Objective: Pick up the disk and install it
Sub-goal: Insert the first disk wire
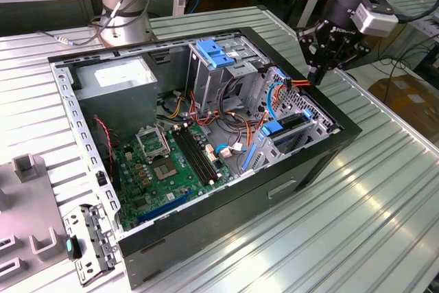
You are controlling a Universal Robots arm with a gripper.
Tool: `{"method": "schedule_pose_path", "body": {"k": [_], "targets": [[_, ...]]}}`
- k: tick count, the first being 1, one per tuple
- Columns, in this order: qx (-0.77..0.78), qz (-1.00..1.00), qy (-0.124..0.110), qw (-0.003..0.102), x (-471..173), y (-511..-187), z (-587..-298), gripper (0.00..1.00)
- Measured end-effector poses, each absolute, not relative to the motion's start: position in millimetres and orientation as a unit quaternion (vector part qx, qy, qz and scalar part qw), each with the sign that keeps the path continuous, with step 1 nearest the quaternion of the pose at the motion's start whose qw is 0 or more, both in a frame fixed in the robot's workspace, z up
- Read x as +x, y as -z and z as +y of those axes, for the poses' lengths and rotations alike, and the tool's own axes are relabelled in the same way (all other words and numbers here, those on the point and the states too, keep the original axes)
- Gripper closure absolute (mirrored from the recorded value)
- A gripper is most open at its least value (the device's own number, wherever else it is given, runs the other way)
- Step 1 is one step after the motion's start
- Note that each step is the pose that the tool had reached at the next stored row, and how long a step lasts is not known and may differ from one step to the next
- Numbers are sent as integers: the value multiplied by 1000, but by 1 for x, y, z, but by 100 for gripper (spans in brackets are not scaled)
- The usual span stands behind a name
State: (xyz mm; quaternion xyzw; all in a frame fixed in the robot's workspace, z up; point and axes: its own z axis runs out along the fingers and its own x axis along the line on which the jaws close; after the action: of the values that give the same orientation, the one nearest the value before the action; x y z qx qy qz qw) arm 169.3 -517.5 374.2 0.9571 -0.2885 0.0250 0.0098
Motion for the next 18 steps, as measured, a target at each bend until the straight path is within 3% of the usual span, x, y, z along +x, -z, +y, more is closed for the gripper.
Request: {"method": "schedule_pose_path", "body": {"k": [18], "targets": [[942, -334, -25, 11, 152, -374, -518, 84]]}}
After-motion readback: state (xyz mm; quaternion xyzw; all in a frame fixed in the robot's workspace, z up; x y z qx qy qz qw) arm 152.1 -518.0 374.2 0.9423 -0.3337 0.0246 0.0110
